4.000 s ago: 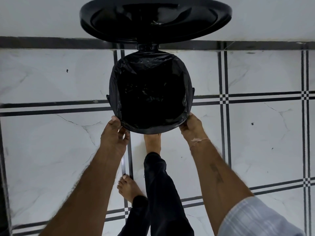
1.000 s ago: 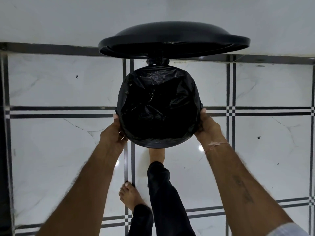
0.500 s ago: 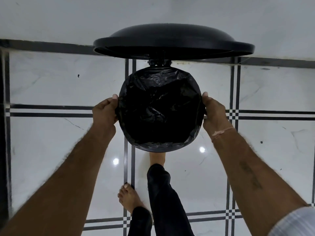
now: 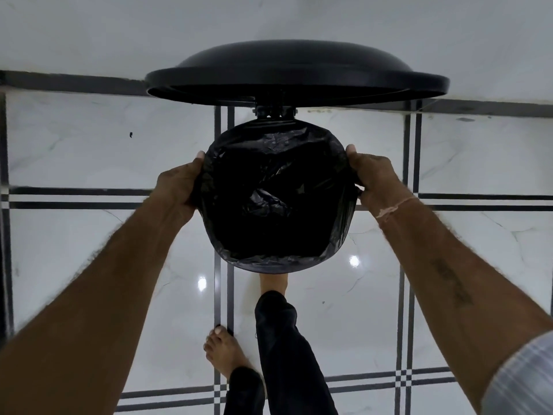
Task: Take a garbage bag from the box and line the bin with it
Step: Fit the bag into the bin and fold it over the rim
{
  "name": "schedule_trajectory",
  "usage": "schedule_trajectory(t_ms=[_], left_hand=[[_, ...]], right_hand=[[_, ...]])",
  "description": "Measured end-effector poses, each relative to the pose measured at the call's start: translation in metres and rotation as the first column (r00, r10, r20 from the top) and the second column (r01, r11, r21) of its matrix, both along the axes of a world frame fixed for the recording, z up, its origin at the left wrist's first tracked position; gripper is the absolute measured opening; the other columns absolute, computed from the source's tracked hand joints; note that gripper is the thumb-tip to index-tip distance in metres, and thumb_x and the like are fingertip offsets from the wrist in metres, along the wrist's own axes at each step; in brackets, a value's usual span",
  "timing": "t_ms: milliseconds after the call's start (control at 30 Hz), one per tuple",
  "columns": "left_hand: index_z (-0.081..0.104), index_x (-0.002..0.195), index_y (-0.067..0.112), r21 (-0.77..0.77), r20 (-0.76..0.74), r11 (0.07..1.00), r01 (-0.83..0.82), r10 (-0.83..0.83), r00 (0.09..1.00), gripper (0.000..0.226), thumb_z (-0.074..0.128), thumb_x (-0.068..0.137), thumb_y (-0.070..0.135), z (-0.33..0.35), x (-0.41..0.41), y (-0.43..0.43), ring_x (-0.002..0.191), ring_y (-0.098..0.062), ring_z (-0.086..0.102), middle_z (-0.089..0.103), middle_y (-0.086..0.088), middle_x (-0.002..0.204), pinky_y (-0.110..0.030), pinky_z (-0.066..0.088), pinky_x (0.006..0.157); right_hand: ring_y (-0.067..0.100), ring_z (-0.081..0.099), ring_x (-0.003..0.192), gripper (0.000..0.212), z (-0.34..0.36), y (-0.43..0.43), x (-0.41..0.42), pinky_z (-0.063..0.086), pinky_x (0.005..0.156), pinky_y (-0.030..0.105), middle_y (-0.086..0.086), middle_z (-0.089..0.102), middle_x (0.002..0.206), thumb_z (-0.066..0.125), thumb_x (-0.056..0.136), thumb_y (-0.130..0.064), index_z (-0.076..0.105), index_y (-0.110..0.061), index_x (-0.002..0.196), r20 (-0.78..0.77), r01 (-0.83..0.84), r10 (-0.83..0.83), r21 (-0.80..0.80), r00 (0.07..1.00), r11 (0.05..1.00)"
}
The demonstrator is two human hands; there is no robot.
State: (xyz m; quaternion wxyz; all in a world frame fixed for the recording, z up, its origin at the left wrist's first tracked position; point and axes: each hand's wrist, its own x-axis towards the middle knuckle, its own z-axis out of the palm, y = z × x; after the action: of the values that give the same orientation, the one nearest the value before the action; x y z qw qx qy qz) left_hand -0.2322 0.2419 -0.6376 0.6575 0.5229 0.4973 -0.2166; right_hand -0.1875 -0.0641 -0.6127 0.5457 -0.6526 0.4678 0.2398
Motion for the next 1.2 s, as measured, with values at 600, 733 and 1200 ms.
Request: schedule_trajectory(t_ms=[600,733,1200], left_hand=[[0.067,0.08,0.021,-0.113,-0.167,0.938,0.329,-0.344,0.924,0.036,0.07,0.094,0.053,-0.005,0.062,-0.002,0.098,-0.021,0.067,0.072,0.0,0.102,-0.042,0.052,0.112],[0.066,0.081,0.018,-0.065,-0.182,0.932,0.357,-0.363,0.914,0.038,0.071,0.092,0.054,-0.001,0.063,-0.006,0.094,-0.021,0.068,0.07,-0.001,0.103,-0.04,0.059,0.1],[0.052,0.15,0.041,0.652,0.334,0.718,0.242,-0.559,0.759,0.043,0.033,0.111,0.043,-0.017,-0.026,-0.027,0.114,0.01,0.056,0.064,0.01,0.132,-0.028,0.047,0.102]], right_hand=[[0.024,0.071,0.101,0.03,-0.011,0.005,0.033,0.059,0.1,0.039,0.005,0.071,0.098,0.069,0.095,-0.043,0.072,-0.014,0.101,-0.027,-0.131,0.143,0.271,0.989,0.954],[0.021,0.072,0.09,0.025,-0.008,0.007,0.042,0.064,0.091,0.039,0.008,0.07,0.101,0.072,0.096,-0.034,0.069,-0.011,0.104,-0.03,-0.142,0.151,0.212,0.988,0.967],[0.039,0.044,0.135,0.056,-0.041,0.11,-0.024,0.037,0.108,0.059,0.006,0.05,0.149,0.042,0.101,-0.061,0.051,-0.033,0.148,-0.006,-0.741,0.991,-0.665,0.135,0.097]])
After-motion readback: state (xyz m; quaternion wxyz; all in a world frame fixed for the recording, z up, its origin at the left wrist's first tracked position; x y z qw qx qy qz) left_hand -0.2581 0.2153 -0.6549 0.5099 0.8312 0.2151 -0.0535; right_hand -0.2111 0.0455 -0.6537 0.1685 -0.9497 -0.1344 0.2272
